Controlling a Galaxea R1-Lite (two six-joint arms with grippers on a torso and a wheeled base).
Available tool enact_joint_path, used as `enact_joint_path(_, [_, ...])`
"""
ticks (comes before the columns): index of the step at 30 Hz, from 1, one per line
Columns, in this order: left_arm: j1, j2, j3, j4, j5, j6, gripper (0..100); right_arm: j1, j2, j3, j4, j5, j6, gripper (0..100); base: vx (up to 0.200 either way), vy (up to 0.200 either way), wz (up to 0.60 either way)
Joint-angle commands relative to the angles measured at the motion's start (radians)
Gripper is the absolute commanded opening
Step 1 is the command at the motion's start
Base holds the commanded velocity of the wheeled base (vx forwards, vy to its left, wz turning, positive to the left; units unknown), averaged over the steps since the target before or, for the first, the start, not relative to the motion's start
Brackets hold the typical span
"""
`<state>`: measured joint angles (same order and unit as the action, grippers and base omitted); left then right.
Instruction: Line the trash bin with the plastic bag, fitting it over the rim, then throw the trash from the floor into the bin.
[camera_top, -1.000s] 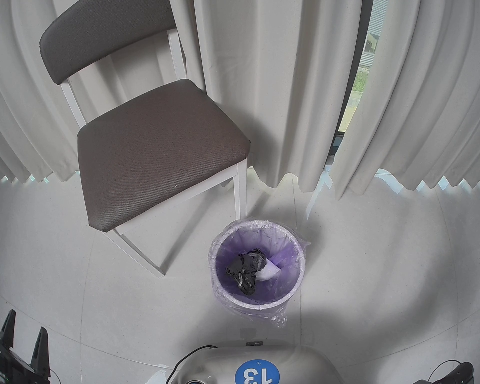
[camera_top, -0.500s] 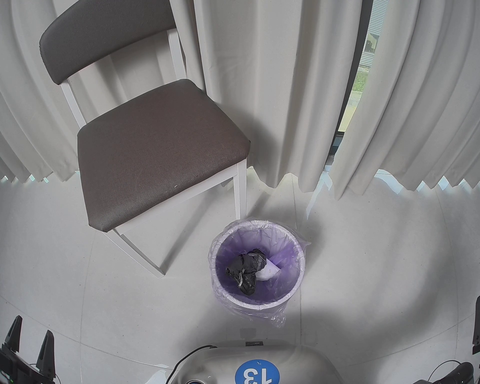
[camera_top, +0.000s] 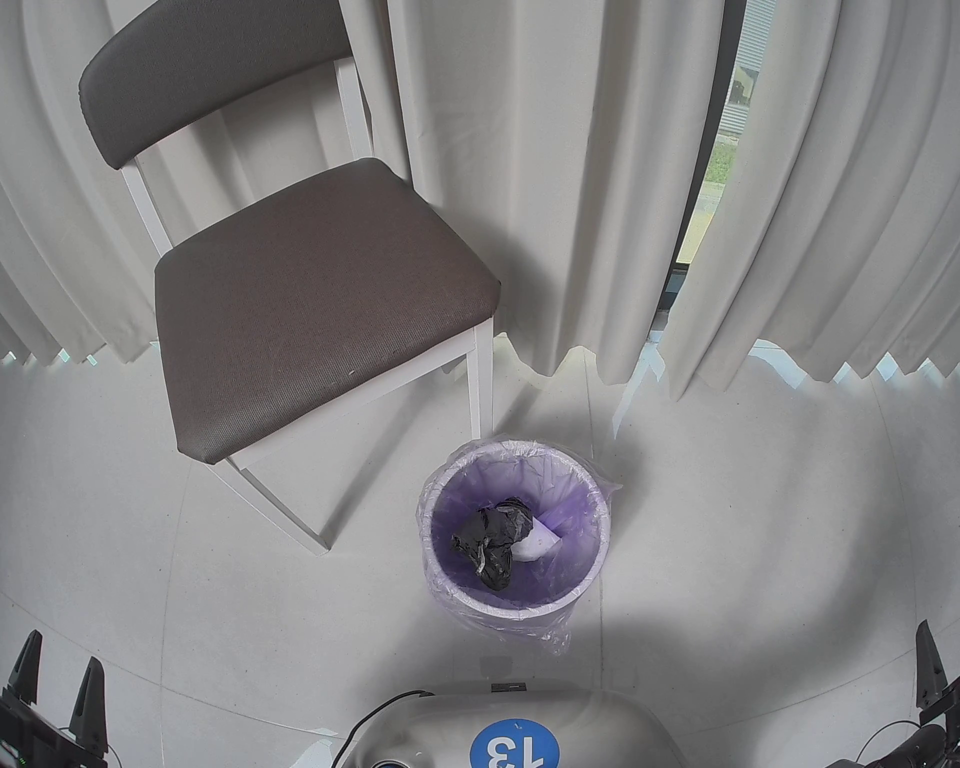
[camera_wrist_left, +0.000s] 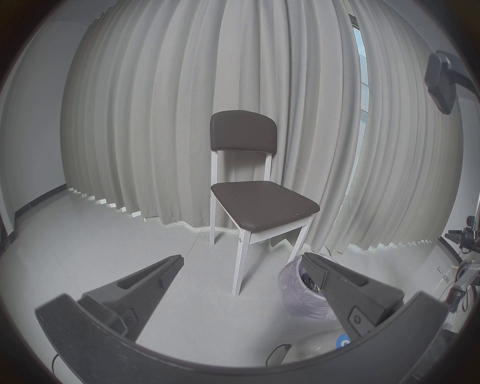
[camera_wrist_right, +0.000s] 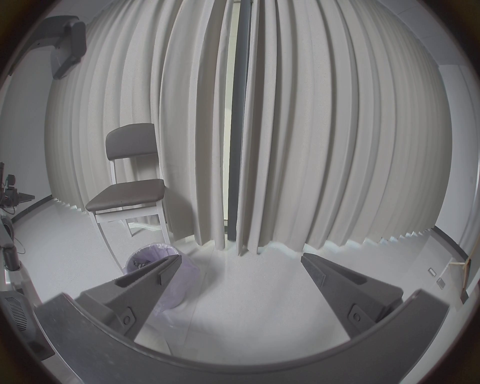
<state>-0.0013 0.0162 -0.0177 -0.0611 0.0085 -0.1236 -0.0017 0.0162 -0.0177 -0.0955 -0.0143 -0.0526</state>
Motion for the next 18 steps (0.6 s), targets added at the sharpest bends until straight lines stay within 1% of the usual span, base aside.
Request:
enact_joint_path(1, [0.001, -0.016, 0.018, 0.001, 0.001, 0.002, 100, 0.0, -0.013, 0.018, 0.016, -0.003, 0.017, 100, 0.0, 0.0, 0.0])
enact_joint_path(4, [0.001, -0.016, 0.018, 0.0, 0.001, 0.004, 100, 0.0, -0.013, 0.018, 0.039, -0.003, 0.028, 100, 0.0, 0.0, 0.0])
enact_joint_path(9, [0.001, -0.016, 0.018, 0.001, -0.004, 0.012, 100, 0.0, -0.013, 0.018, 0.086, 0.023, 0.031, 100, 0.0, 0.0, 0.0])
enact_joint_path(14, [0.001, -0.016, 0.018, 0.004, -0.005, 0.039, 100, 0.0, -0.013, 0.018, 0.092, 0.027, 0.033, 100, 0.0, 0.0, 0.0])
enact_joint_path(18, [0.001, -0.016, 0.018, 0.02, 0.002, 0.09, 100, -0.001, -0.013, 0.018, 0.094, 0.027, 0.034, 100, 0.0, 0.0, 0.0])
